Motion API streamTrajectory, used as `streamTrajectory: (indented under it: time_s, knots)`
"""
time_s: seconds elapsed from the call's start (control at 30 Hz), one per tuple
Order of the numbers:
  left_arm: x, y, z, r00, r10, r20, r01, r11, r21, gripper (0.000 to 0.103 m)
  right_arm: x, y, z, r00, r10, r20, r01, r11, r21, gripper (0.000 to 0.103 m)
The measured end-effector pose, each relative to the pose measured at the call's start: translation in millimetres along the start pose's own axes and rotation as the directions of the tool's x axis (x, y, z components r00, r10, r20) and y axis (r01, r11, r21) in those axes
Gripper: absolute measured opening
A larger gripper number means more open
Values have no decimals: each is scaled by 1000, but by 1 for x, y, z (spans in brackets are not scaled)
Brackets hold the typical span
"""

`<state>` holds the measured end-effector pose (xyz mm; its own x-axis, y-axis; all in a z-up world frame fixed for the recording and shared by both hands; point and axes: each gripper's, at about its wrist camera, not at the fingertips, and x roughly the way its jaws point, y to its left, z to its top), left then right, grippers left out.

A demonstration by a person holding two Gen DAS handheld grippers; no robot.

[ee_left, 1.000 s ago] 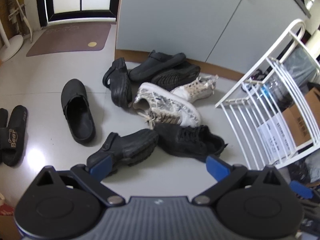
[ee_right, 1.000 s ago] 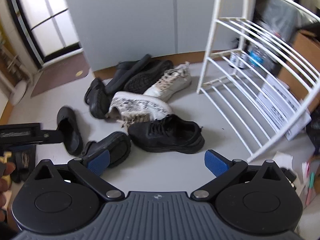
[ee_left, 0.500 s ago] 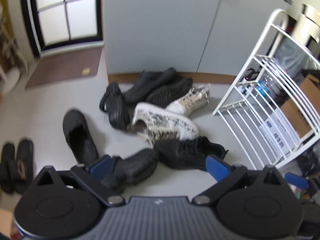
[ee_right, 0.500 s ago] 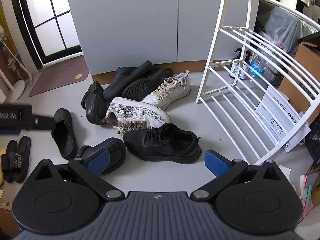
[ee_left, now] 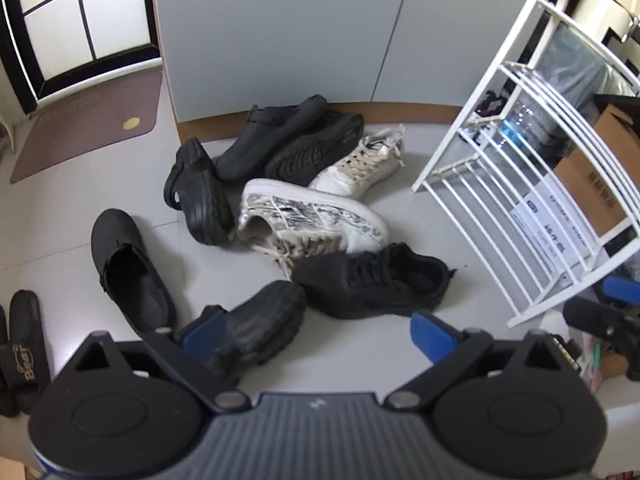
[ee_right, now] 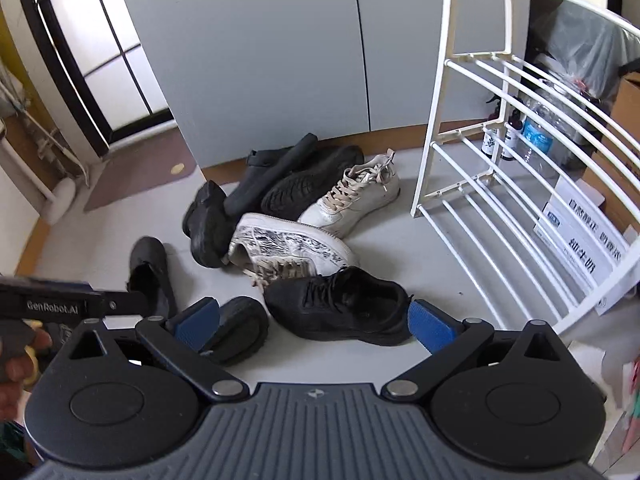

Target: Organize scattered shoes

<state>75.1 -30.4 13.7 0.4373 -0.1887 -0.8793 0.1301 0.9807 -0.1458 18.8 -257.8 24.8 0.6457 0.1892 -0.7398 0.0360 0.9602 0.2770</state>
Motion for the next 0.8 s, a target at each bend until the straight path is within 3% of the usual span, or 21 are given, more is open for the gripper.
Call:
streamTrajectory:
  time_s: [0.1, 0.27, 0.33, 0.4, 0.47, 0.57, 0.67, 0.73, 0.8]
  knots:
    - [1, 5, 9, 999, -29, 15, 30, 999, -44, 100, 11, -5, 3, 999, 19, -32, -18, 999, 31, 103]
    - [14, 4, 16, 998, -59, -9, 58, 998, -35, 101, 24, -6, 6, 994, 72, -87, -66, 996, 65, 103]
    - [19, 5, 18, 998, -63, -23, 63, 998, -26, 100, 29, -6, 8, 990, 88, -107, -81, 994, 71, 91]
    - [21, 8, 17, 996, -90, -26, 90, 996, 1, 100, 35, -5, 9, 986, 105, -128, -96, 992, 78, 88]
    - [27, 14, 20, 998, -55, -42, 55, 999, -1, 100, 40, -5, 11, 981, 122, -148, -110, 990, 84, 88]
    - [29, 22, 27, 997, -28, -69, 22, 997, -78, 95, 48, -4, 14, 973, 147, -178, -132, 987, 95, 88]
    - [4, 24, 27, 999, -31, -23, 29, 995, -96, 99, 57, -4, 16, 963, 172, -208, -153, 983, 106, 88]
    - [-24, 23, 18, 999, -6, 51, 12, 993, -114, 102, 54, -4, 16, 961, 172, -217, -152, 983, 106, 88]
    - [-36, 19, 11, 998, 23, 64, -17, 996, -91, 102, 50, -4, 15, 958, 179, -226, -158, 981, 110, 88]
